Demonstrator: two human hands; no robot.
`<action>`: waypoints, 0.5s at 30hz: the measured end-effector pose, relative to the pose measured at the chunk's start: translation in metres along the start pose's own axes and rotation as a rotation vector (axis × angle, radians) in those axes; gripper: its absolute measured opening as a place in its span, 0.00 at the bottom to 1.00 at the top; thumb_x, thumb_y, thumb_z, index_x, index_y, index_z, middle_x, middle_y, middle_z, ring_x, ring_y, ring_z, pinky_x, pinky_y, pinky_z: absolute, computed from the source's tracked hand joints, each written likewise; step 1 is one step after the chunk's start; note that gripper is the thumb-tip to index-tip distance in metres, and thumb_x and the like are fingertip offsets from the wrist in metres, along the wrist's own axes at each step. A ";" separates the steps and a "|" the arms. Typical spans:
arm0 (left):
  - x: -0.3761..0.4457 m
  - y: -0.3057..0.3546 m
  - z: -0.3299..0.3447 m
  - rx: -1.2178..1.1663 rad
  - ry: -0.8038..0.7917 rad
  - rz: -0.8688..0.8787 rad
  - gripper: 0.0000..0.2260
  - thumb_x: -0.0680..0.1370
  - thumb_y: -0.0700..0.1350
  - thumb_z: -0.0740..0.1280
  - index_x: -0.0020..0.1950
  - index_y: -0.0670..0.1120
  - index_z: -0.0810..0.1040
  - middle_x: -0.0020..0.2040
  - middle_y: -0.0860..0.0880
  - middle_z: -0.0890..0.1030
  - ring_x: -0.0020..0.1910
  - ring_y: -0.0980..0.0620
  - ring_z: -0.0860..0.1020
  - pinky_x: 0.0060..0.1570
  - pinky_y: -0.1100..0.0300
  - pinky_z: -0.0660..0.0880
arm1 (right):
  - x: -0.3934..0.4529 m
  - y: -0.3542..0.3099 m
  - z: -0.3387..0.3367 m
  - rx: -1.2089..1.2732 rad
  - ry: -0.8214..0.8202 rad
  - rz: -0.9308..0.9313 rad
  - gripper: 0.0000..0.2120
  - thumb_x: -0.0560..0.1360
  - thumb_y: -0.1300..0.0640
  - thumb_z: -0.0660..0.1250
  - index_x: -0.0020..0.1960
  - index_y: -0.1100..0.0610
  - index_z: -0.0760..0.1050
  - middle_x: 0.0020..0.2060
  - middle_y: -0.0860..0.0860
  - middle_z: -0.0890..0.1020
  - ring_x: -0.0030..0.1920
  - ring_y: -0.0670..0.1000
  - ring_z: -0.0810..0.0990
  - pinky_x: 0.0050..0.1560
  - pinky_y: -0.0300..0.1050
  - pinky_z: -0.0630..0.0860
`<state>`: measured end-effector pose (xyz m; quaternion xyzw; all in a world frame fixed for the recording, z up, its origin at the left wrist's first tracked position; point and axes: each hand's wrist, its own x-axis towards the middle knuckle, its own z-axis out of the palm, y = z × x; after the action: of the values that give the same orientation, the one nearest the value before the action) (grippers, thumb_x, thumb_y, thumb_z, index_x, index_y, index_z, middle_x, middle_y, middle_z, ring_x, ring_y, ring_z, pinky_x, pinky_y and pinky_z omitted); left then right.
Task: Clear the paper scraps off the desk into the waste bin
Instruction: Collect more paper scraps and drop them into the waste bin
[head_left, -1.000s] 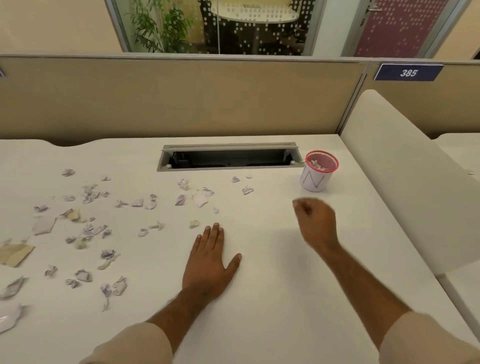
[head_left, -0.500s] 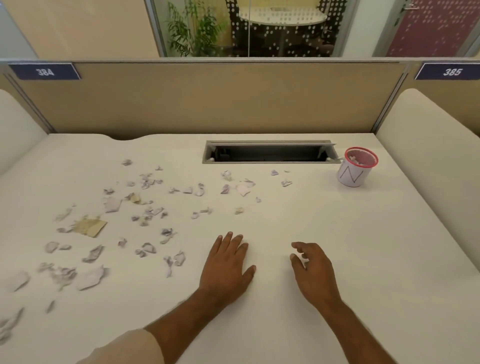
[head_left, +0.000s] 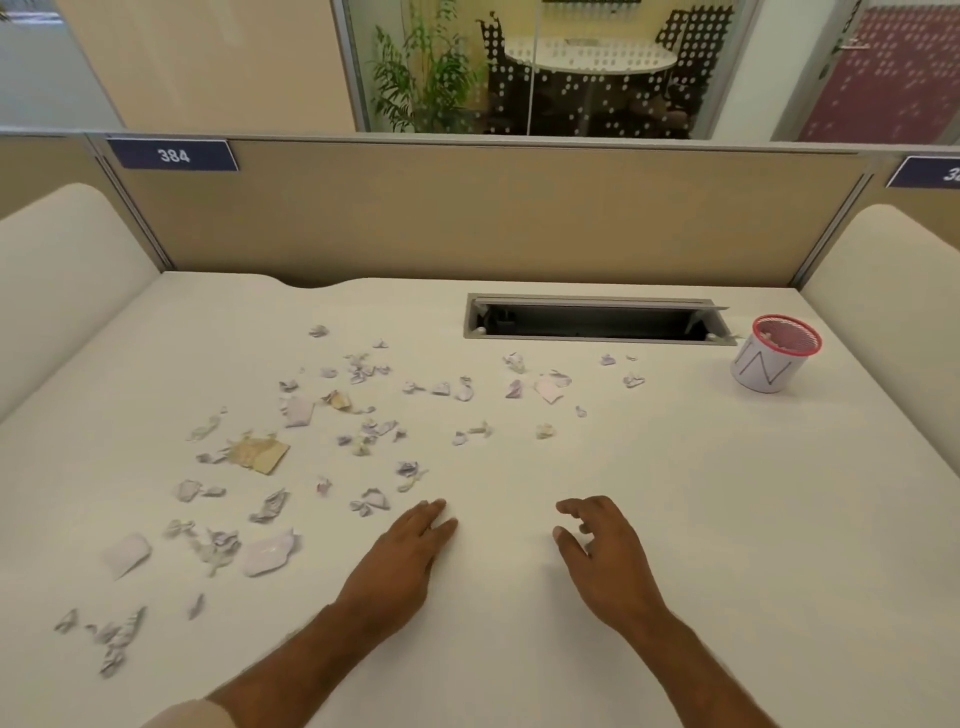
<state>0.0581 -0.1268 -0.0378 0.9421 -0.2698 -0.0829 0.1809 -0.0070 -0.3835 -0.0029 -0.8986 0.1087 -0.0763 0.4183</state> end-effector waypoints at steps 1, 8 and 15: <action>-0.003 -0.005 -0.001 -0.020 0.022 0.014 0.20 0.84 0.45 0.52 0.77 0.54 0.63 0.79 0.56 0.57 0.78 0.56 0.54 0.73 0.66 0.47 | 0.001 -0.003 0.003 0.000 -0.003 -0.002 0.11 0.76 0.56 0.66 0.58 0.49 0.76 0.52 0.41 0.75 0.51 0.43 0.74 0.50 0.39 0.74; -0.009 -0.031 -0.017 -0.043 0.161 0.129 0.11 0.81 0.41 0.63 0.61 0.48 0.80 0.58 0.55 0.78 0.57 0.55 0.76 0.56 0.67 0.70 | 0.011 -0.032 0.037 0.019 -0.020 0.003 0.10 0.76 0.56 0.66 0.57 0.49 0.76 0.51 0.42 0.74 0.50 0.44 0.74 0.49 0.37 0.73; -0.002 -0.050 -0.033 -0.152 0.315 0.105 0.08 0.74 0.33 0.71 0.48 0.45 0.84 0.45 0.53 0.81 0.47 0.56 0.77 0.50 0.72 0.68 | 0.019 -0.061 0.075 0.017 -0.066 -0.001 0.11 0.76 0.55 0.66 0.58 0.51 0.76 0.53 0.43 0.74 0.52 0.44 0.74 0.54 0.38 0.73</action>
<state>0.0892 -0.0764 -0.0269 0.9116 -0.2800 0.0553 0.2958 0.0368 -0.2952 -0.0033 -0.8970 0.0939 -0.0478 0.4293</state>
